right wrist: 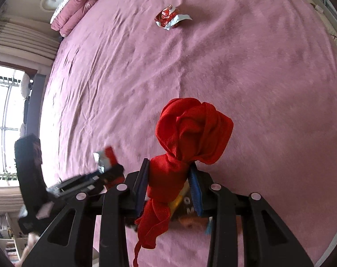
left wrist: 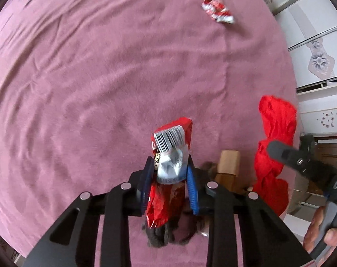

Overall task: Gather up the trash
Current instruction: 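Lift the red tube and red scarf and carry them toward the bin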

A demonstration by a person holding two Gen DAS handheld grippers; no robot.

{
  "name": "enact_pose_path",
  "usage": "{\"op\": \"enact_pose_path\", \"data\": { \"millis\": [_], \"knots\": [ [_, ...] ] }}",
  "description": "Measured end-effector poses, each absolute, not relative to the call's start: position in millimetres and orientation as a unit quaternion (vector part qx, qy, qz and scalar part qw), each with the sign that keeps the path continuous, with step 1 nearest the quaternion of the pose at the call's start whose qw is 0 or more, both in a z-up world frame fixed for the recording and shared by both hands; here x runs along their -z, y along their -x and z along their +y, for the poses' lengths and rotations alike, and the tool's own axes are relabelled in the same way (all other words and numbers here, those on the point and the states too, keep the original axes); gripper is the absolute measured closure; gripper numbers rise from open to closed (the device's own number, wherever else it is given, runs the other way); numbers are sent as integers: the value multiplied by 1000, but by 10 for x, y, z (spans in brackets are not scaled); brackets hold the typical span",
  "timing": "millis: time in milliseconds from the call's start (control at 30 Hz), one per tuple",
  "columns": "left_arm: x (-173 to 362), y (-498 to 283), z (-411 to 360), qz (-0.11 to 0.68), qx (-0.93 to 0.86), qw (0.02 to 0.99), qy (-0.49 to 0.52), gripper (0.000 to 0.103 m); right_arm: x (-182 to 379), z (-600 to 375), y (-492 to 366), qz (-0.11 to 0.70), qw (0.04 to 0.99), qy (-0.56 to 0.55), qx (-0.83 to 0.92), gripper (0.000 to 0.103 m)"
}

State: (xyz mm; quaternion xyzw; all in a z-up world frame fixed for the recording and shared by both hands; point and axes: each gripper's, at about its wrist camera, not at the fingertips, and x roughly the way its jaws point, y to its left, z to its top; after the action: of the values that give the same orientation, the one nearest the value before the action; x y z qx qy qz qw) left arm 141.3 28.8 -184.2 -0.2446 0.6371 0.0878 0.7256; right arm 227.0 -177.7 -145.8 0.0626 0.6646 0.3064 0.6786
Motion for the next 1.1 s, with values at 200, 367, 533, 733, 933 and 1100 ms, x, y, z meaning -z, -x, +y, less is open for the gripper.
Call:
{"op": "enact_pose_path", "data": {
  "millis": [200, 367, 533, 733, 933, 1100],
  "knots": [
    [1402, -1325, 130, 611, -83, 752, 232, 77, 1207, -2020, -2079, 650, 692, -55, -309, 70],
    [1076, -1228, -251, 597, -57, 767, 230, 77, 967, -2323, -1879, 633, 709, -40, -308, 70],
    [892, -1116, -637, 597, -31, 773, 213, 77, 843, -2719, -1666, 626, 721, -38, -296, 70],
    [851, -980, -1292, 611, 9, 768, 192, 77, 810, -3334, -1413, 630, 724, -61, -275, 70],
    [908, -927, -1900, 628, 46, 758, 173, 77, 807, -3975, -1220, 636, 728, -77, -245, 70],
    [970, -951, -2382, 641, 75, 748, 154, 77, 813, -4447, -1120, 634, 736, -92, -220, 70]
  ]
}}
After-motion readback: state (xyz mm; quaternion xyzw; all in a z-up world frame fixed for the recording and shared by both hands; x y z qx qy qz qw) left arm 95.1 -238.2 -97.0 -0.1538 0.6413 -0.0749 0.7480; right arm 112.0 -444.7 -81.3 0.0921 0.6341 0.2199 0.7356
